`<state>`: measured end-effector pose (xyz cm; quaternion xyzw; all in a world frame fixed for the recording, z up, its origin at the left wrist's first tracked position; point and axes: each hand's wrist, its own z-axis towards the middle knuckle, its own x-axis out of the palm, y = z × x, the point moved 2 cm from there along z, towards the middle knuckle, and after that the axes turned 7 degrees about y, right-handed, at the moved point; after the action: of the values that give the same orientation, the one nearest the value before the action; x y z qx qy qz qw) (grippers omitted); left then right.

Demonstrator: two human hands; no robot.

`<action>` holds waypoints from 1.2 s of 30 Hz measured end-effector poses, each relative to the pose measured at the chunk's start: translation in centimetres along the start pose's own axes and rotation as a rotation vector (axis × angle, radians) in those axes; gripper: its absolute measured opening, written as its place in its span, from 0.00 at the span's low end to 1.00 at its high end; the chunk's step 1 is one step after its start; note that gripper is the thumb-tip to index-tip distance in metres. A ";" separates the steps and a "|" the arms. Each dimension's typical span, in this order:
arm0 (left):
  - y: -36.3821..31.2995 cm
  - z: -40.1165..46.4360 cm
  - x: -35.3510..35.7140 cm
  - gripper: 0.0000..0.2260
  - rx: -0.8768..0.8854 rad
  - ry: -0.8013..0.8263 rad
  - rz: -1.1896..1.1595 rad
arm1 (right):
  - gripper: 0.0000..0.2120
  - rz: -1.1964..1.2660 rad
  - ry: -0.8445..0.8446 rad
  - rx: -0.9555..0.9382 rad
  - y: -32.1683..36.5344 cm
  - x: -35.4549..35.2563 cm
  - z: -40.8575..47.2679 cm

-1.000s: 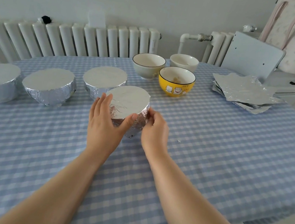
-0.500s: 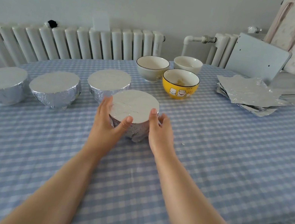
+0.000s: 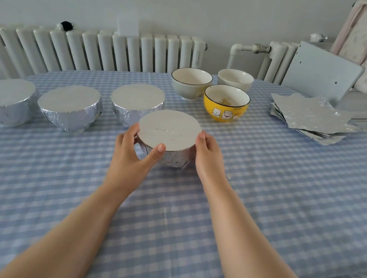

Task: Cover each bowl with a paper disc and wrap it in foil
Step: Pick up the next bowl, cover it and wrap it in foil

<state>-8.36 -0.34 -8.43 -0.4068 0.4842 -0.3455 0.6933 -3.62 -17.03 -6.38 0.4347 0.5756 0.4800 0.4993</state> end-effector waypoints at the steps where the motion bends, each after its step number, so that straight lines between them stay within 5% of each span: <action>1: -0.1 -0.2 0.2 0.44 -0.008 -0.027 0.012 | 0.18 0.004 0.010 0.007 0.0 -0.2 0.3; 7: -0.8 -0.9 1.0 0.42 -0.027 -0.141 -0.001 | 0.17 0.046 0.012 -0.025 -0.3 -0.3 0.8; 15: -1.0 0.3 0.6 0.50 0.070 0.094 0.153 | 0.14 0.165 -0.047 0.048 -2.0 0.3 0.9; 36: -1.0 0.2 1.1 0.53 0.070 0.036 0.234 | 0.08 0.423 -0.235 0.224 -1.7 0.7 2.6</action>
<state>-7.96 -1.70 -7.94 -0.3168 0.5286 -0.2862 0.7337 -1.15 -16.34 -8.30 0.6507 0.4593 0.4533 0.4002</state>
